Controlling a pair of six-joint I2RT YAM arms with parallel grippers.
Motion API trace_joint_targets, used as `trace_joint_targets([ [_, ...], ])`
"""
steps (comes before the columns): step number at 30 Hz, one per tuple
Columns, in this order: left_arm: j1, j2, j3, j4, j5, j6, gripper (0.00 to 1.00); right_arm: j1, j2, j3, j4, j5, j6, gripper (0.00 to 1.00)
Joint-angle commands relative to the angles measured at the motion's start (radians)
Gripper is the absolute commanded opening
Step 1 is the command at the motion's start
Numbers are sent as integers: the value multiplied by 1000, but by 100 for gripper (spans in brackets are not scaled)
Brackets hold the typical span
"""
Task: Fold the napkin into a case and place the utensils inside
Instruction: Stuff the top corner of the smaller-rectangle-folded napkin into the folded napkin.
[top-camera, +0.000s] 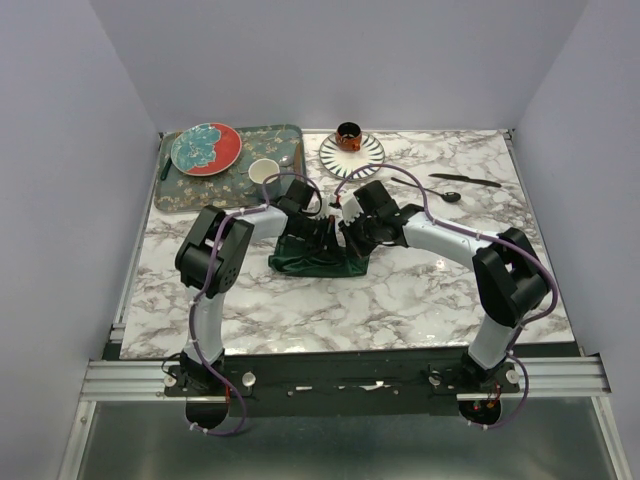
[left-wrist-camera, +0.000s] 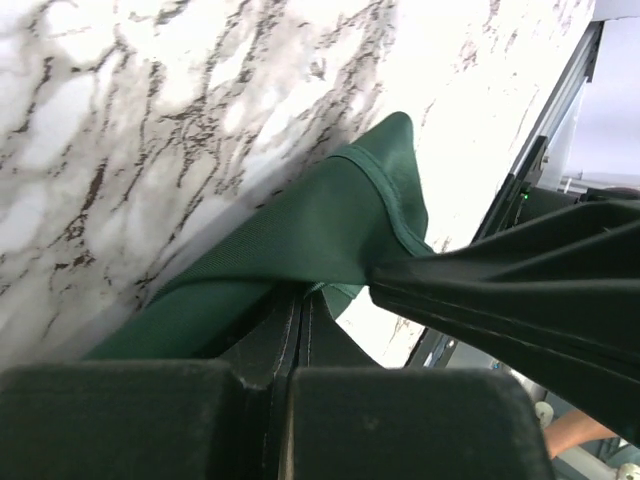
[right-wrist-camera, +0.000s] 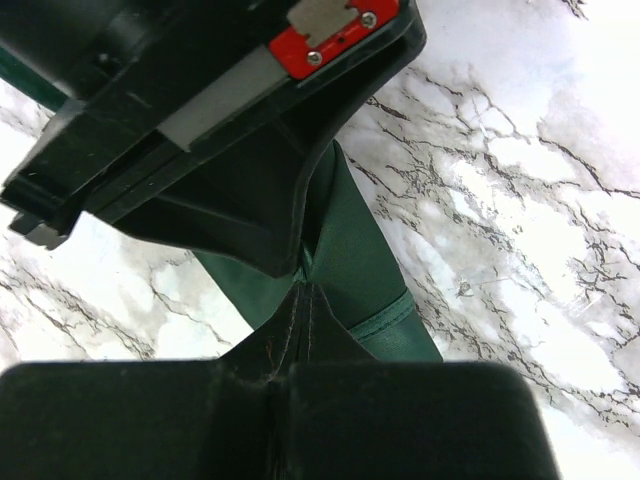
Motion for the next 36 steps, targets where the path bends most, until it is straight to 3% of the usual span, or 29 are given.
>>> trace_joint_targets([
  [1, 6, 37, 37, -20, -24, -9, 0, 7, 0, -8, 2, 6, 8, 1],
  [18, 6, 89, 105, -5, -6, -69, 0, 6, 65, 3, 13, 7, -9, 1],
  [28, 16, 103, 102, 15, 7, -81, 0, 6, 154, 46, -22, 122, 8, 1],
  [36, 46, 33, 71, 10, 17, -69, 23, 6, 192, 77, -67, 139, 20, 1],
])
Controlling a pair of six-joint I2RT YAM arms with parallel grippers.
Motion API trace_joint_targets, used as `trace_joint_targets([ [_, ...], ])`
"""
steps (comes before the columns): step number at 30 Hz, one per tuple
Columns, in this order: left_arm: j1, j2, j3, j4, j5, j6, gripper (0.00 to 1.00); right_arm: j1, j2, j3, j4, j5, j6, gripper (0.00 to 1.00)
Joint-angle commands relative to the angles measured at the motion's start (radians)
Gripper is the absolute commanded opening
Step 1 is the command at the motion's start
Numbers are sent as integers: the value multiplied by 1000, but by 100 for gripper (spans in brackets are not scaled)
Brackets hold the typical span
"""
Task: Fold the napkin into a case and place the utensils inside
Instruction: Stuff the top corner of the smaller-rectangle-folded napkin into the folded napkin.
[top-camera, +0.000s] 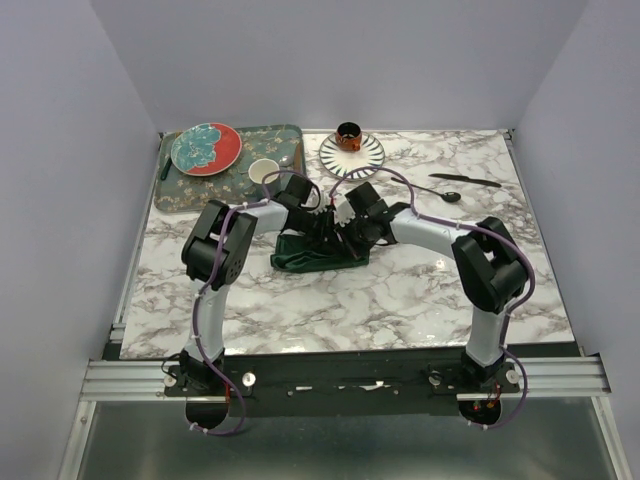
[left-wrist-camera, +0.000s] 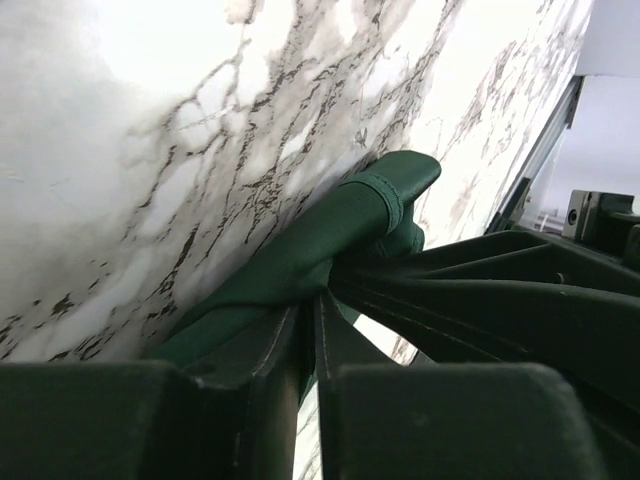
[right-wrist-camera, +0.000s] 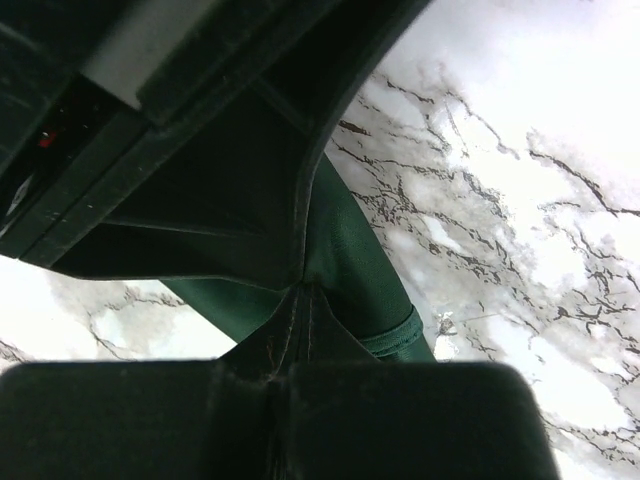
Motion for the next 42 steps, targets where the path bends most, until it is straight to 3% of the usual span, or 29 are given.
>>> trace_joint_targets([
  [1, 26, -66, -31, 11, 22, 0, 27, 4, 59, 14, -62, 60, 10, 1],
  [7, 72, -163, -98, 18, 36, 23, 40, 4, 67, 21, -72, 57, 12, 1],
  [12, 147, -320, -184, -66, 8, 156, 49, 4, 56, 13, -78, 49, 4, 1],
  [19, 256, -463, -255, -253, -59, 561, 55, 2, 47, 7, -73, 31, -5, 1],
  [20, 256, -476, -252, -296, -52, 697, 56, 2, 47, 7, -73, 28, -5, 1],
  [23, 236, -520, -238, -357, -64, 920, 62, 4, 42, 4, -72, 26, -5, 1],
  [27, 166, -558, -247, -361, -151, 1099, 68, 4, 39, 7, -72, 16, -14, 1],
  [32, 95, -529, -244, -348, -252, 1195, 72, 2, 36, 13, -72, 5, -19, 1],
  [42, 19, -459, -262, -267, -297, 1287, 71, -4, 28, 11, -70, -7, -23, 1],
])
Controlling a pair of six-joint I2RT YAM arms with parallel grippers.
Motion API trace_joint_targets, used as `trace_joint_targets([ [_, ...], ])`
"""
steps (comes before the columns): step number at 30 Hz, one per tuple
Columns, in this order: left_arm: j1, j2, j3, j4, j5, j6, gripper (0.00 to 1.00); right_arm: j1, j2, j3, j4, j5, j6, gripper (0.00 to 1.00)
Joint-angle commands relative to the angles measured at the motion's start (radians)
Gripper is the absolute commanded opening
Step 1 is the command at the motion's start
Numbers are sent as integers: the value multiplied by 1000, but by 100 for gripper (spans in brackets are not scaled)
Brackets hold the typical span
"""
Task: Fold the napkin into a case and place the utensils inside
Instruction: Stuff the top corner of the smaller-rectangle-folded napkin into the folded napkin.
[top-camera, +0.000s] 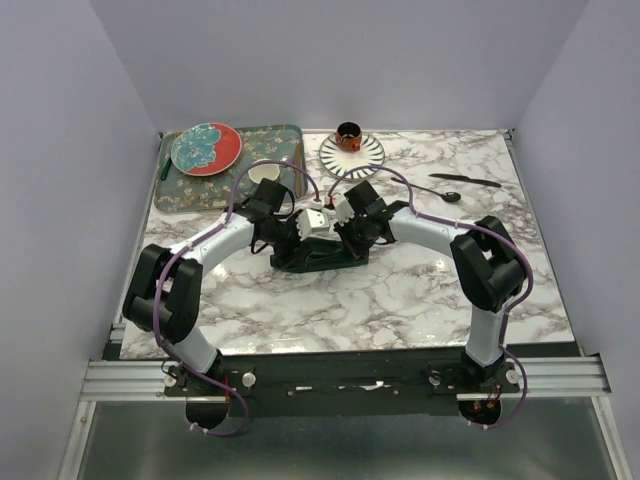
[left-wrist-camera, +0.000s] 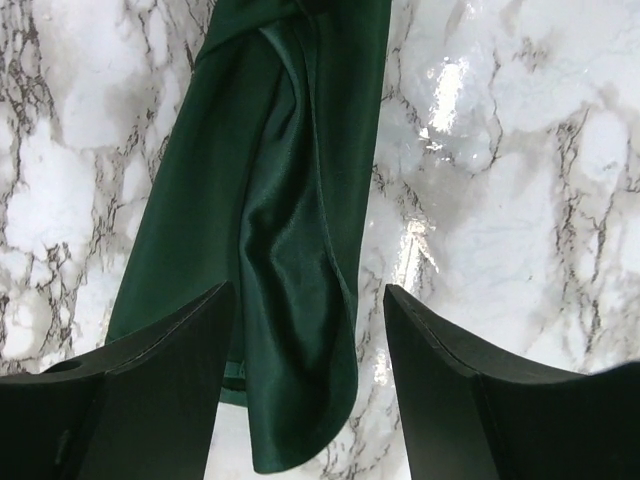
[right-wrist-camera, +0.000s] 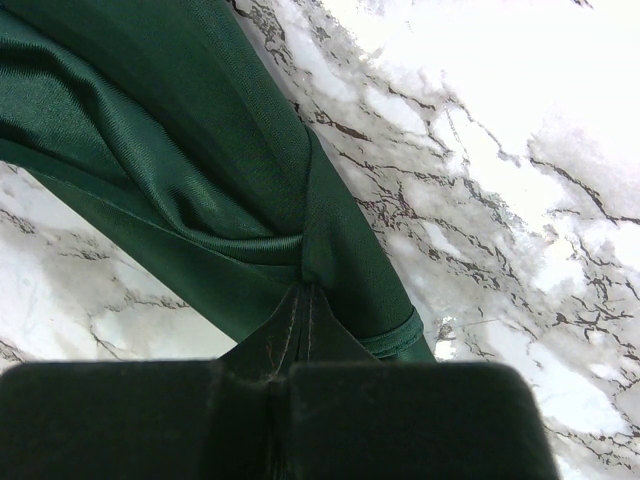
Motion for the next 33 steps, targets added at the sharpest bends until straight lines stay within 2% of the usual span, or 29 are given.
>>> trace_joint_targets([
  [1, -26, 59, 4, 33, -48, 84, 70, -6, 14, -12, -49, -5, -16, 1],
  [9, -31, 119, 33, 39, -62, 105, 57, -8, 6, -14, -44, -20, -25, 1],
  [12, -31, 128, 47, 36, -59, 110, 45, -6, 5, -12, -43, -23, -33, 1],
  [13, -29, 128, 51, 36, -57, 113, 37, -6, 3, -12, -43, -25, -31, 1],
  [18, -31, 130, 68, 45, -53, 116, 18, -6, -9, -9, -40, -25, -44, 1],
  [19, -32, 133, 77, 44, -54, 116, 10, -8, -14, -6, -41, -23, -45, 1],
  [22, -32, 144, 97, 41, -54, 112, 0, -14, -28, -3, -41, -22, -47, 1],
  [33, -35, 151, 133, 88, -43, 84, 0, -22, -37, 0, -41, -46, -62, 1],
])
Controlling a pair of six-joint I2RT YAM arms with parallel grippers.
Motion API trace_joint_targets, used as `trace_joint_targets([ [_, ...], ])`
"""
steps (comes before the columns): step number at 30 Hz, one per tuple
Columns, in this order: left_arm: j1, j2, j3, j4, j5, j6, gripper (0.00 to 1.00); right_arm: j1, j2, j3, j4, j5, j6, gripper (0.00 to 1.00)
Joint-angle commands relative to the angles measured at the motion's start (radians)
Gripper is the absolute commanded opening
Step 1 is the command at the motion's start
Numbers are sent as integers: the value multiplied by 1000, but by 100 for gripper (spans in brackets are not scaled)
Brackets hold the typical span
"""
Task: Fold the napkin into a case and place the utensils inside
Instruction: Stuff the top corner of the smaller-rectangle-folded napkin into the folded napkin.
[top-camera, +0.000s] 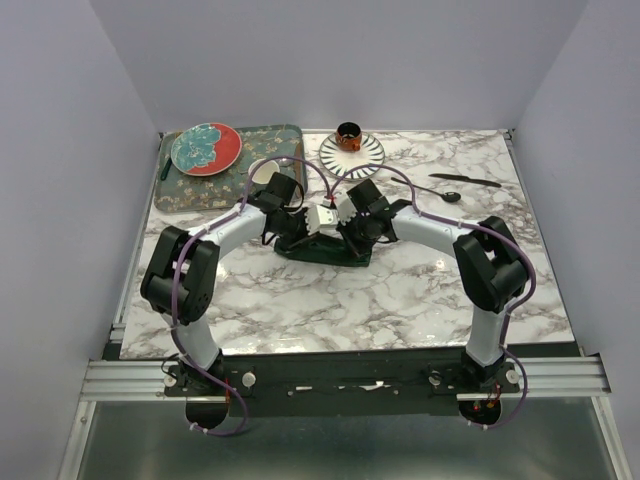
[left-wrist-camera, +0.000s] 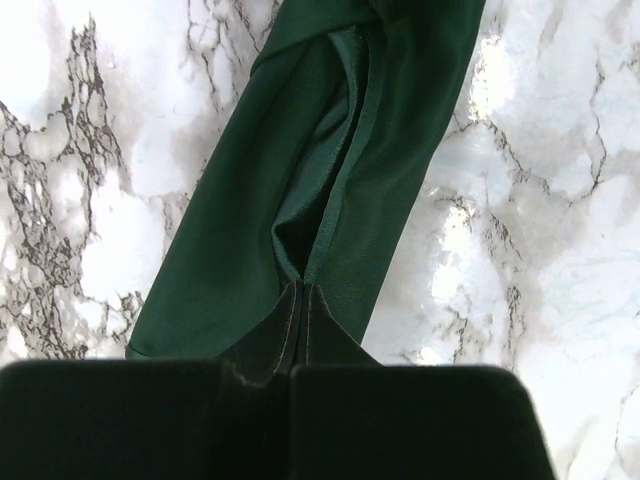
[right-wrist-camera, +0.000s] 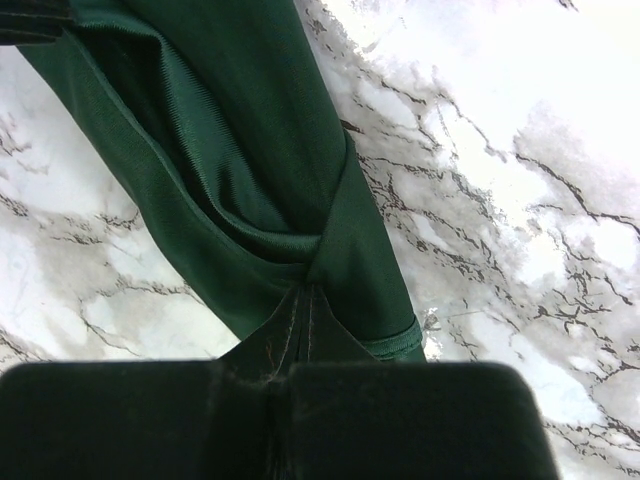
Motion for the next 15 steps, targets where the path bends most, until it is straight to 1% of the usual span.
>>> trace_joint_targets([
  [1, -11, 3, 45, 51, 11, -15, 0, -5, -20, 1, -28, -21, -23, 1],
  [6, -14, 64, 93, 34, 10, -15, 0, -11, -11, 9, -28, -4, -29, 1],
  [10, -21, 127, 151, 16, -8, -47, 0, -18, 4, 18, -30, 13, -37, 1],
  [15, -21, 224, 275, -83, -21, -57, 0, -22, 27, 35, -34, 22, -48, 1],
])
